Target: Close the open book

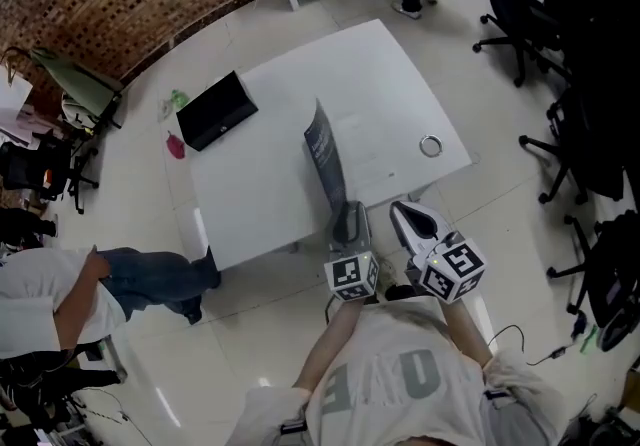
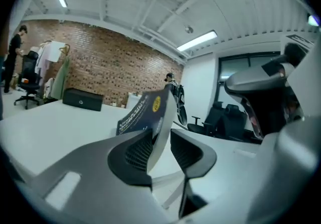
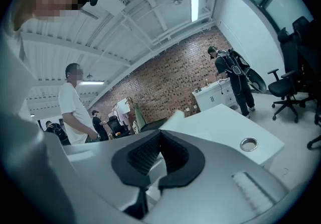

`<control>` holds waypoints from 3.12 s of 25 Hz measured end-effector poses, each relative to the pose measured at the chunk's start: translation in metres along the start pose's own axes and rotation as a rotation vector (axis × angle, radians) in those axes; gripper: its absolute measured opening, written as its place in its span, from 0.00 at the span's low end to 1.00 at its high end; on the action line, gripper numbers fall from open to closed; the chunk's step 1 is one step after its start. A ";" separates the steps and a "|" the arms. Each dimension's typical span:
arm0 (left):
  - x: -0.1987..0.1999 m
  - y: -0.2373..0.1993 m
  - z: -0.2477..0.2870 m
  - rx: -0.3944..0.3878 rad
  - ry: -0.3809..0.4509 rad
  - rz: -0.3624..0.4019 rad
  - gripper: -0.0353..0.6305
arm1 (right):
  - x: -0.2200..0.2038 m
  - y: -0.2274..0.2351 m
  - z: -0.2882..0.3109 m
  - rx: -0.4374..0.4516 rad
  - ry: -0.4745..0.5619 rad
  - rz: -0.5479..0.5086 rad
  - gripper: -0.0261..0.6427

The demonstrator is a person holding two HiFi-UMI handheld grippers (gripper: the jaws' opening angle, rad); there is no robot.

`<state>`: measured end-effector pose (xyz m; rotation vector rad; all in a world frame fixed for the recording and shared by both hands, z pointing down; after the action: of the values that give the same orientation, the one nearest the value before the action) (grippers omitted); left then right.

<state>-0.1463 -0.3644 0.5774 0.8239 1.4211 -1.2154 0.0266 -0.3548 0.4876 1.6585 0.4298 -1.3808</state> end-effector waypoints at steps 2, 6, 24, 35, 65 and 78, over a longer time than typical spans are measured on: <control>-0.011 0.017 0.005 -0.063 -0.043 0.006 0.19 | 0.001 0.008 -0.009 -0.026 0.009 0.008 0.03; -0.018 0.032 0.010 -0.114 -0.074 0.023 0.18 | 0.002 0.023 -0.021 -0.069 0.021 0.025 0.03; 0.193 -0.032 -0.040 0.087 0.428 0.204 0.07 | 0.052 -0.012 0.066 0.142 0.187 0.004 0.04; 0.199 -0.064 -0.060 0.113 0.456 0.228 0.07 | 0.039 -0.048 0.074 0.174 0.156 -0.033 0.04; 0.080 0.144 -0.442 0.082 0.362 0.141 0.07 | -0.087 -0.138 -0.366 0.068 0.065 -0.069 0.03; 0.074 0.189 -0.570 0.025 0.369 0.095 0.07 | -0.085 -0.249 -0.466 0.212 0.099 -0.080 0.04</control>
<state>-0.1391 0.2218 0.4256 1.1646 1.6411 -1.0457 0.0916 0.1750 0.4449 1.9064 0.4230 -1.4475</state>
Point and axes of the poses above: the fingertips, and each gripper's own axes: z forward along the fingers, y to its right, x out of its top, the point moved 10 cm from there along -z, backward along the fingers, and after that the axes turned 8 degrees about y, right-handed, at the moved point
